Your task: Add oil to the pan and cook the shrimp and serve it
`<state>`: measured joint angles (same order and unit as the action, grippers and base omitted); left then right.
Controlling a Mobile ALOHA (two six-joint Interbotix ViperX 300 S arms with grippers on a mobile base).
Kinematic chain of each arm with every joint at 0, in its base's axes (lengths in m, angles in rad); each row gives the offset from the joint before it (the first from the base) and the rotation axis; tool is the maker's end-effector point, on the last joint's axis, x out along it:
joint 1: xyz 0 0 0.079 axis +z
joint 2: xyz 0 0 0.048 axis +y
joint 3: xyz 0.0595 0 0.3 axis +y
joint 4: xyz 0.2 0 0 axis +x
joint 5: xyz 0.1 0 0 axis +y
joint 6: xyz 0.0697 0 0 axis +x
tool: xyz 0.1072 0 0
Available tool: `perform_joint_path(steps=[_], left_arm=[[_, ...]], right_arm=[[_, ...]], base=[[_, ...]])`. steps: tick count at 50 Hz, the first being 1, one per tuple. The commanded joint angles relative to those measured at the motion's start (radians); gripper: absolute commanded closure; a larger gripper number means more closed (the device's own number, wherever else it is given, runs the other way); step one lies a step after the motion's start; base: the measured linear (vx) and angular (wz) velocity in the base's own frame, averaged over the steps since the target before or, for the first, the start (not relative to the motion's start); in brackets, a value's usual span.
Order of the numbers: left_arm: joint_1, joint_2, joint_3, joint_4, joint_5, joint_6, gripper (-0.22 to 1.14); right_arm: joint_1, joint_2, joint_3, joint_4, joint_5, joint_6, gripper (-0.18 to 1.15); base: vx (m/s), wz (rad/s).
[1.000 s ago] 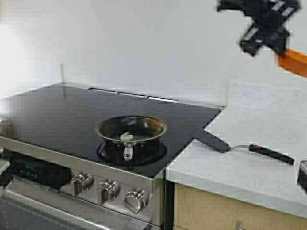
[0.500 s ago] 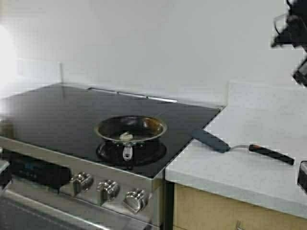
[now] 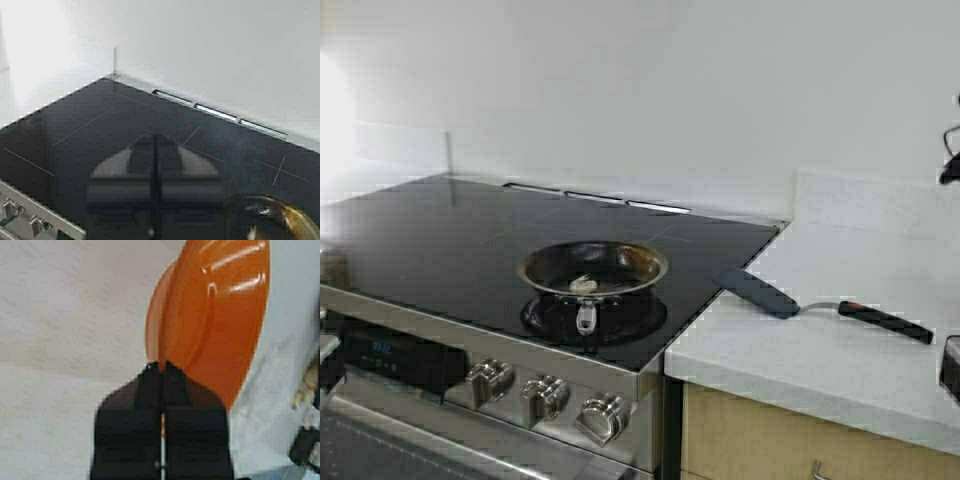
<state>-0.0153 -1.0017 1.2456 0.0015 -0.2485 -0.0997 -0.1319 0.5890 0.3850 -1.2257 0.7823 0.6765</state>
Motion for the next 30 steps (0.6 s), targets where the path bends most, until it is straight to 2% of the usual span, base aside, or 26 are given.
perform_joint_path(steps=[1,14,30], left_arm=[[0.002,0.009,-0.012,0.000,-0.006,0.005,0.89],[0.002,0.014,-0.012,0.000,-0.005,0.006,0.89],[0.002,0.017,-0.011,0.000,-0.006,0.006,0.89]], right_arm=[[0.000,0.029,-0.060,-0.006,-0.017,0.000,0.91],[-0.002,0.104,-0.114,-0.040,-0.011,-0.015,0.91],[0.000,0.112,-0.133,-0.046,-0.011,-0.015,0.91]], base=[[0.00,0.00],[0.00,0.00],[0.00,0.00]])
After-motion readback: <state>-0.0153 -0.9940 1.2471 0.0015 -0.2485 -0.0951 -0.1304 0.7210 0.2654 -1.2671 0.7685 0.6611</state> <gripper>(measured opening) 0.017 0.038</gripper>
